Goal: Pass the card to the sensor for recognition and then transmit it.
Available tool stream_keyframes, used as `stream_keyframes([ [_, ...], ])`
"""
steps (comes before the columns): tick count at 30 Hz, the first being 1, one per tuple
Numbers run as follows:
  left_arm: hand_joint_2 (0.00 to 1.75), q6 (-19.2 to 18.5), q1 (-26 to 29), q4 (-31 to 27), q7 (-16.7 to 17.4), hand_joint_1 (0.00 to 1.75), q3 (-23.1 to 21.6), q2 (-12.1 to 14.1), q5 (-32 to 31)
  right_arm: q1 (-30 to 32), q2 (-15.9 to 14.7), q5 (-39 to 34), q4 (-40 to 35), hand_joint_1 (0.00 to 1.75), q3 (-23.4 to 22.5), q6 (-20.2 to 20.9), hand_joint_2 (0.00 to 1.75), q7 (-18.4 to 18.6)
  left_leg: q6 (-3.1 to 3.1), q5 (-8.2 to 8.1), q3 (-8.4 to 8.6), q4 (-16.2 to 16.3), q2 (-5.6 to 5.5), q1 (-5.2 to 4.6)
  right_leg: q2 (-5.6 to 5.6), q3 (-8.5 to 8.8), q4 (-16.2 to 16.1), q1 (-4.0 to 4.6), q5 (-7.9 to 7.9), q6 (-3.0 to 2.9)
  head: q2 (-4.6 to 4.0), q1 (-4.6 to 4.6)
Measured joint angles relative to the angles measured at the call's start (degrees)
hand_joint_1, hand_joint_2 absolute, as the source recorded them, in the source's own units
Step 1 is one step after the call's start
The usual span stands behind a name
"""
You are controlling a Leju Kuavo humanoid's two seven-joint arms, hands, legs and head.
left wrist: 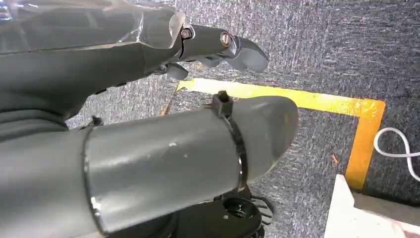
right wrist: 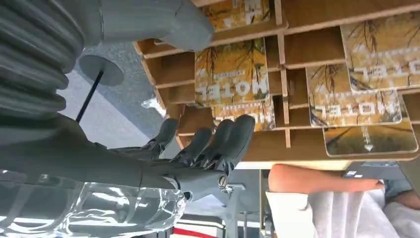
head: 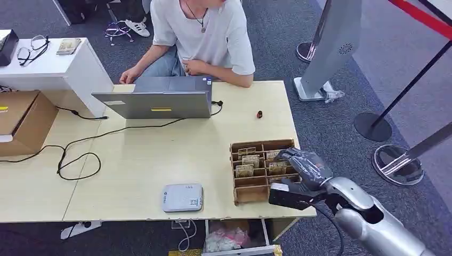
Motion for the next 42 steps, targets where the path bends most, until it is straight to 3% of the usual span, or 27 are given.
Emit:
stream_keyframes([
  [18,0.0,0.0,0.0,0.0,0.4,0.0,0.0,0.0,0.1,-0.5,0.0,0.7,0.1,0.75,0.0,1.0,1.75,-0.2,0.0,0.0,-0.03,0.0,0.0,0.0,0.0,0.0,0.0,0.0,0.0,0.0,0.0,0.0],
  [30,0.0,0.0,0.0,0.0,0.4,0.0,0.0,0.0,-0.2,-0.2,0.0,0.8,0.5,0.65,0.0,1.0,1.75,-0.2,0.0,0.0,-0.02,0.0,0.0,0.0,0.0,0.0,0.0,0.0,0.0,0.0,0.0,0.0],
  [42,0.0,-0.1,0.0,0.0,0.3,0.0,0.0,0.0,-0.5,-0.2,0.1,0.8,0.5,0.68,0.0,1.0,1.75,-0.2,0.0,0.0,-0.02,0.0,0.0,0.0,0.0,0.0,0.0,0.0,0.0,0.0,0.0,0.0],
])
